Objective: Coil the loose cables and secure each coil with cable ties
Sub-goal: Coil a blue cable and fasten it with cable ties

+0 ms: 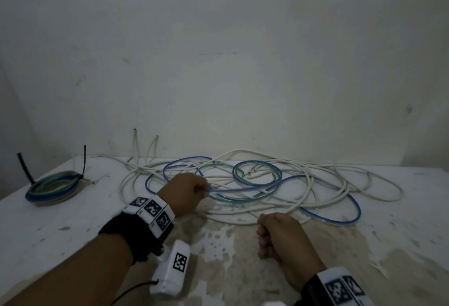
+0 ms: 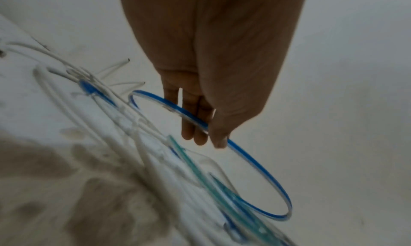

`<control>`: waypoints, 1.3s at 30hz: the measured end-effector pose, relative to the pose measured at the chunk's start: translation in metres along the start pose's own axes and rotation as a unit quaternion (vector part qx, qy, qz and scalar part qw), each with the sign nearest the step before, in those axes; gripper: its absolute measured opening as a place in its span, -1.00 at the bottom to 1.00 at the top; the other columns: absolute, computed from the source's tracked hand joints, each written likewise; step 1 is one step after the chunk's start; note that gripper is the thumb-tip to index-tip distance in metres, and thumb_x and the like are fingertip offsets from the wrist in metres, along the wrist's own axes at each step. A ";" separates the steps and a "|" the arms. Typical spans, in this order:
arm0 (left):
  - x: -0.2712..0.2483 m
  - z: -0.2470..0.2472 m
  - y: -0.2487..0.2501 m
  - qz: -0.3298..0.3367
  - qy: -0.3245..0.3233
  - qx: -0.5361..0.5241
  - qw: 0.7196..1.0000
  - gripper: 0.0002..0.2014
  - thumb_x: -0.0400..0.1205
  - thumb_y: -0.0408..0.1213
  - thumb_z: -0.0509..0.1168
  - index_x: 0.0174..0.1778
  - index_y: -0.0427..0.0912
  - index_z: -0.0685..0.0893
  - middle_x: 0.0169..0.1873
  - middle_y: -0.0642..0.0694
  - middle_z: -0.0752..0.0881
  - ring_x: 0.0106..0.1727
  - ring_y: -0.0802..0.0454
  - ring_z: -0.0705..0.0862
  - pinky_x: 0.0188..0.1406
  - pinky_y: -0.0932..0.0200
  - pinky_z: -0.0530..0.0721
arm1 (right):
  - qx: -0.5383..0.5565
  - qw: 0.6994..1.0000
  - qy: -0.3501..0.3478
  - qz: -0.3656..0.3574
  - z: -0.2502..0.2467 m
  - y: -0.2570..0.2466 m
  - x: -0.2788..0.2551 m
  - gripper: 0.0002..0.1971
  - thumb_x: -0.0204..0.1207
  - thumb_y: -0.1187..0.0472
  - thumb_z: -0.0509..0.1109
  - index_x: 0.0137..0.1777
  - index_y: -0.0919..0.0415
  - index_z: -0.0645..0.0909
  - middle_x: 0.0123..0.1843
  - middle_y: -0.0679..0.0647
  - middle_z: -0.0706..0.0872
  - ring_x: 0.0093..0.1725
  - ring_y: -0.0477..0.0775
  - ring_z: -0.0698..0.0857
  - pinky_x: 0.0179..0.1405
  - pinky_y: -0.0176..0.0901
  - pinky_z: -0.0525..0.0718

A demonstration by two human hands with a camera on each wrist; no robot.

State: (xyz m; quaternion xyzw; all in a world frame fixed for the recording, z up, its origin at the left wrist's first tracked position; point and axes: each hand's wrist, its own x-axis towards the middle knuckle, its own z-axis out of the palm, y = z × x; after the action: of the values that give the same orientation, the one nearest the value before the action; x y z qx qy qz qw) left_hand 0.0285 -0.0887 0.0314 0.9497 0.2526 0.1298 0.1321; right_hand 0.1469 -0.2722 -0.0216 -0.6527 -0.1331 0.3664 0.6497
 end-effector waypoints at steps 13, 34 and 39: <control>-0.025 -0.101 0.029 0.105 0.209 -0.062 0.970 -0.88 0.63 -0.35 0.33 -0.03 -0.22 0.78 -0.13 -0.01 0.71 -0.06 0.09 0.64 0.02 0.33 0.50 | 0.027 0.998 0.019 -0.056 -0.002 -0.006 -0.010 -0.90 0.64 0.29 0.27 -0.02 0.32 0.57 -0.38 0.22 0.54 -0.52 0.10 0.47 -0.55 -0.11 0.54; -0.115 -0.108 0.013 0.140 0.143 -0.004 0.980 -0.91 0.57 -0.31 0.41 -0.09 -0.06 0.80 -0.21 0.17 0.68 -0.19 0.35 0.60 -0.09 0.55 0.47 | 0.037 0.956 0.092 -0.277 -0.042 -0.097 -0.035 -0.81 0.59 0.34 0.24 -0.12 0.07 0.62 -0.20 0.12 0.73 -0.16 0.12 0.76 -0.19 0.04 0.74; -0.118 -0.085 0.011 0.117 0.065 0.015 0.991 -0.91 0.56 -0.19 0.43 -0.06 0.00 0.81 -0.10 0.12 0.75 -0.08 0.29 0.61 0.10 0.21 0.60 | 0.293 0.923 -0.062 -0.242 -0.022 -0.136 -0.064 -0.79 0.65 0.38 0.15 -0.22 0.19 0.41 -0.55 0.04 0.56 -0.56 -0.06 0.61 -0.47 -0.16 0.74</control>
State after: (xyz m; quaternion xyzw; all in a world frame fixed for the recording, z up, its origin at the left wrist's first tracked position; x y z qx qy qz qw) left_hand -0.0920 -0.1425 0.0928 0.9642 0.1495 0.2019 0.0849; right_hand 0.1575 -0.3141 0.1243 -0.3568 -0.2134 0.2599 0.8715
